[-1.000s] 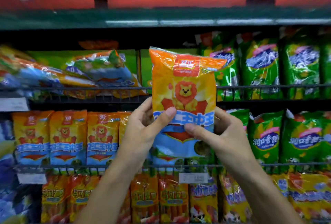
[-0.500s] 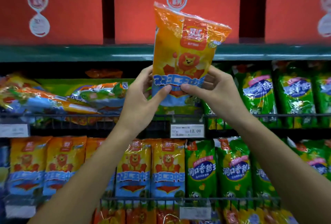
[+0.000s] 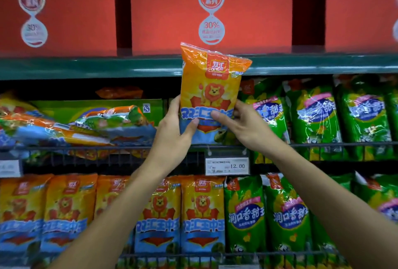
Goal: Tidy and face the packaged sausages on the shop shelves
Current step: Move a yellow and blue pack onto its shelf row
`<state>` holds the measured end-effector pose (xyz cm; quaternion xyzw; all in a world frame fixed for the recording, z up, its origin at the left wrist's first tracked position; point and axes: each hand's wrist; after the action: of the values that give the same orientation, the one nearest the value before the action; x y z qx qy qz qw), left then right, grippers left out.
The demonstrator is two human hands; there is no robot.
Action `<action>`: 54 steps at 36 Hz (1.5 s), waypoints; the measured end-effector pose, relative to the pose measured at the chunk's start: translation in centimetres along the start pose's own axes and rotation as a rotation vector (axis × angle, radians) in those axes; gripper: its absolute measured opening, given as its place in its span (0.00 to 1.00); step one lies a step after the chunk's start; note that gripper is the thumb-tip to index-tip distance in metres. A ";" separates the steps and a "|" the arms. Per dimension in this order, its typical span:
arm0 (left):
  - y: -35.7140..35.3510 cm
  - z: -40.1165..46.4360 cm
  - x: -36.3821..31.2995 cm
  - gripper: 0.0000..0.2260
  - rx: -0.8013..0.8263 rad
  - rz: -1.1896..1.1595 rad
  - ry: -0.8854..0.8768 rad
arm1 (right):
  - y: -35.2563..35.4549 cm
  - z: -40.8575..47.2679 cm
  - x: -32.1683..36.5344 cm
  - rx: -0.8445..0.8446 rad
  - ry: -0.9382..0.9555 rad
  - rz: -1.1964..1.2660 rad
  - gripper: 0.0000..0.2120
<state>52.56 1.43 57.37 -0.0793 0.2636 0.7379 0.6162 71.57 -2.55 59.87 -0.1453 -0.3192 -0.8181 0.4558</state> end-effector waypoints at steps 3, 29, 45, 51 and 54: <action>0.0 -0.2 0.7 0.20 0.059 0.019 0.038 | -0.1 -0.1 -0.5 0.035 -0.024 -0.020 0.16; -1.6 -0.8 1.2 0.48 0.076 0.696 0.028 | -1.2 0.6 -1.4 0.194 -0.245 -0.341 0.26; -2.0 -0.9 3.7 0.28 0.136 0.760 -0.165 | -2.1 1.8 -0.4 0.240 -0.305 -0.466 0.29; -1.6 -2.8 4.9 0.26 0.088 0.862 -0.328 | -2.4 1.0 -1.8 0.130 -0.146 -0.463 0.22; -1.4 -3.0 5.3 0.26 0.107 0.916 -0.376 | -3.3 1.2 -2.0 0.175 -0.155 -0.519 0.21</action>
<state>52.03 4.66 52.09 0.2110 0.1933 0.9197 0.2687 69.81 0.76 58.44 -0.0809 -0.4489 -0.8633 0.2161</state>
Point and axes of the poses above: each hand's wrist, its own z-axis towards the middle knuckle, its own y-axis out of the back of the hand, x = y × z, and after that the axes turned 3 degrees about z, right-handed
